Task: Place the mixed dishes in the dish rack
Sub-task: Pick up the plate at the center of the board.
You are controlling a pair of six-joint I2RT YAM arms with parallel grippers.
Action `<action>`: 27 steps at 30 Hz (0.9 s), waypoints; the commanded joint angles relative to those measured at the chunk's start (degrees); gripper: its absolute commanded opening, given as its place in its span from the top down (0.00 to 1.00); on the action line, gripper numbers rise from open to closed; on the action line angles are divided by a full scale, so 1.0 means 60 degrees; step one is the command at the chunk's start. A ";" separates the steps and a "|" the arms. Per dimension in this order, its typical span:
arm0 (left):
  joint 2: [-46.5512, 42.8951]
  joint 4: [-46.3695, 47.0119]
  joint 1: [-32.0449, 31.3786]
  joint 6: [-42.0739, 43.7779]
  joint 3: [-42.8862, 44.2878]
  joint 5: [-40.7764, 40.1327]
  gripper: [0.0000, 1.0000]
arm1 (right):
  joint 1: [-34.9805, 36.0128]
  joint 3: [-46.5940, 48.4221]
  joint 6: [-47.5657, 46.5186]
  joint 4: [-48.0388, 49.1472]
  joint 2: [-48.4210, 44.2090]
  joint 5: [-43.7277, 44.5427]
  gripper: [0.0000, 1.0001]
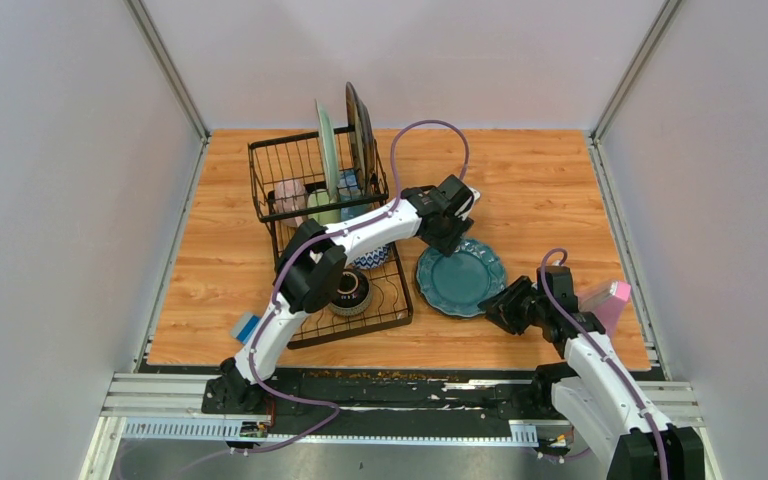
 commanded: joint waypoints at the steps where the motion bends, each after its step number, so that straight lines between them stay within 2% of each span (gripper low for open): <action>1: -0.0582 -0.0224 -0.0300 -0.0067 -0.0095 0.1431 0.41 | -0.0029 0.0233 0.0034 0.0565 -0.0143 -0.0172 0.66; 6: -0.0583 -0.0189 -0.0299 0.0042 -0.0052 0.1838 0.41 | -0.0027 0.0244 0.0064 0.0502 -0.0200 -0.0406 0.66; 11: -0.0655 -0.0224 -0.0300 0.0073 0.0027 0.1638 0.41 | -0.0025 0.0360 0.0123 0.0385 -0.0386 -0.0494 0.69; 15: -0.0726 -0.0306 -0.0299 0.0148 0.0138 0.1390 0.34 | -0.0024 0.0537 0.0053 0.0243 -0.0348 -0.0476 0.69; 17: -0.0700 -0.0347 -0.0300 0.0160 0.0205 0.1358 0.32 | -0.0022 0.0624 -0.0039 0.0128 -0.0246 -0.0428 0.66; 27: -0.0815 -0.0400 -0.0300 0.0222 0.0259 0.1128 0.27 | -0.0021 0.0791 -0.0353 -0.0894 -0.0677 -0.0012 0.64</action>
